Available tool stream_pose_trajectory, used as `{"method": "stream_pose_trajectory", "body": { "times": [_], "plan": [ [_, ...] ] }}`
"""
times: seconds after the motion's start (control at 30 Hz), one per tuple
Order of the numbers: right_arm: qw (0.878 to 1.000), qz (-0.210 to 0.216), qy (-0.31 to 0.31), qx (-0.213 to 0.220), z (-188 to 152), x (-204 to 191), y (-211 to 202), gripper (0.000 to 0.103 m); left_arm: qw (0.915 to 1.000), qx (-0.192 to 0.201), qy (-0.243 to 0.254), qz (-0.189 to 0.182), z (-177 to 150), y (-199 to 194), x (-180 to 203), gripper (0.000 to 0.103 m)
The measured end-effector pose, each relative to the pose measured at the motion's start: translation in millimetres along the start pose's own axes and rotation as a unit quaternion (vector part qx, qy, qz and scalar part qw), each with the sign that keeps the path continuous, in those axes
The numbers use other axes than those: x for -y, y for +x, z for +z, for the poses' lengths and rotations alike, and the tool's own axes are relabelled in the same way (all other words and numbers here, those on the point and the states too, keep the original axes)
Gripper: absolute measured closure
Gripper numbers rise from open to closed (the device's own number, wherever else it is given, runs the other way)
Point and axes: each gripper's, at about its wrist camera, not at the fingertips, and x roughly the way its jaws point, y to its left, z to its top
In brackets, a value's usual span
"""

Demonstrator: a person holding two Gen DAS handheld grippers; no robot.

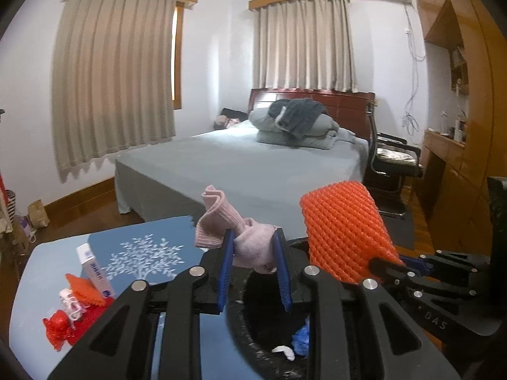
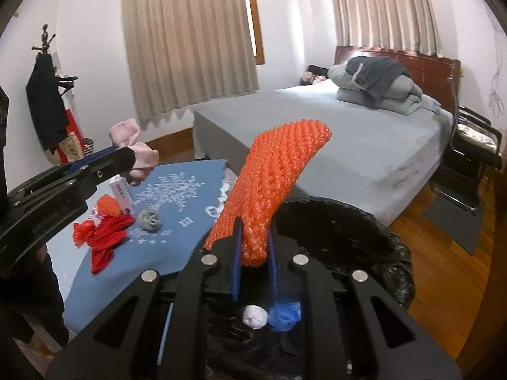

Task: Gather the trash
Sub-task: 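Carry the foam and pink cloth over the bin and open both tools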

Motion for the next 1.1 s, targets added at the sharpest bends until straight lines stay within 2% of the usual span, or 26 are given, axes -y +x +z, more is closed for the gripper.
{"method": "stream_pose_trajectory", "body": {
  "times": [0.47, 0.8, 0.87, 0.9, 0.97, 1.03, 1.07, 1.1],
  "plan": [
    [0.999, -0.037, 0.019, -0.018, -16, 38, -5, 0.089, 0.9990, -0.009, 0.015, -0.041, -6, 24, 42, 0.078],
    [0.996, -0.060, 0.042, -0.048, -40, 59, 12, 0.088, 0.9967, -0.040, 0.013, -0.069, -32, 57, 49, 0.078],
    [0.995, -0.066, 0.046, -0.055, -43, 62, 16, 0.086, 0.9956, -0.050, 0.016, -0.078, -35, 63, 50, 0.074],
    [0.995, -0.069, 0.047, -0.060, -45, 63, 18, 0.084, 0.9952, -0.052, 0.015, -0.082, -37, 65, 51, 0.073],
    [0.994, -0.075, 0.049, -0.065, -49, 66, 21, 0.076, 0.9943, -0.058, 0.014, -0.088, -41, 67, 50, 0.055],
    [0.993, -0.081, 0.052, -0.067, -50, 68, 22, 0.059, 0.9943, -0.060, 0.010, -0.087, -44, 68, 47, 0.049],
    [0.993, -0.084, 0.054, -0.066, -51, 69, 22, 0.055, 0.9944, -0.061, 0.009, -0.085, -45, 68, 45, 0.049],
    [0.993, -0.087, 0.056, -0.064, -51, 69, 22, 0.045, 0.9949, -0.061, 0.008, -0.080, -46, 66, 41, 0.048]
  ]
}}
